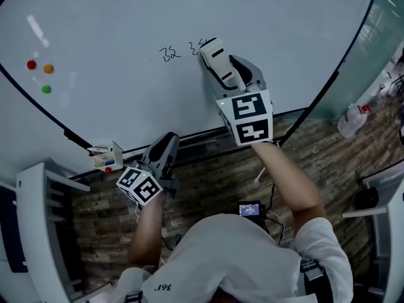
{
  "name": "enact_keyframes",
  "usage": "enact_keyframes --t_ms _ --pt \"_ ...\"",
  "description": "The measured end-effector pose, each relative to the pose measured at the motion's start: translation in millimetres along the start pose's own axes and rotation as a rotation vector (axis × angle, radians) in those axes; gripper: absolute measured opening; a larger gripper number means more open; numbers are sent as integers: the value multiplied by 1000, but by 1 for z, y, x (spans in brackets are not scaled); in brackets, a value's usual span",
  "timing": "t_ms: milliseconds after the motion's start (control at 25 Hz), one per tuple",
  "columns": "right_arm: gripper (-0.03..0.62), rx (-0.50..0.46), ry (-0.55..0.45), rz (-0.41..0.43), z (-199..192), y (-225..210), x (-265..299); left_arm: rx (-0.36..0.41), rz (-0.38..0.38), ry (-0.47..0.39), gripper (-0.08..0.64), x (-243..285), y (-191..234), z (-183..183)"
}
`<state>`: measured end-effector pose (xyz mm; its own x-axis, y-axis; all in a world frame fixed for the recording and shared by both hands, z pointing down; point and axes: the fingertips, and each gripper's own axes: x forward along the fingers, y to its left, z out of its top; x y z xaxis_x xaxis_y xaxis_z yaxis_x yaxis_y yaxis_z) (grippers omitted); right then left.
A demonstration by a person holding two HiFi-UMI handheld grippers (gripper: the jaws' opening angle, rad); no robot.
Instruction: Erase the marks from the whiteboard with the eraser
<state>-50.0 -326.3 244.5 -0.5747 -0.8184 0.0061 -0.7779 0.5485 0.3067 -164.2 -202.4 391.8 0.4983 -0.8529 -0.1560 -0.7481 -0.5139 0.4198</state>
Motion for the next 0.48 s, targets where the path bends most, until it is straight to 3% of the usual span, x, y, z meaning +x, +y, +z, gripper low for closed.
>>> enact_keyframes --t_ms 480 --pt "249 21 41 -120 -28 -74 -8 50 17 -9 52 7 -19 3"
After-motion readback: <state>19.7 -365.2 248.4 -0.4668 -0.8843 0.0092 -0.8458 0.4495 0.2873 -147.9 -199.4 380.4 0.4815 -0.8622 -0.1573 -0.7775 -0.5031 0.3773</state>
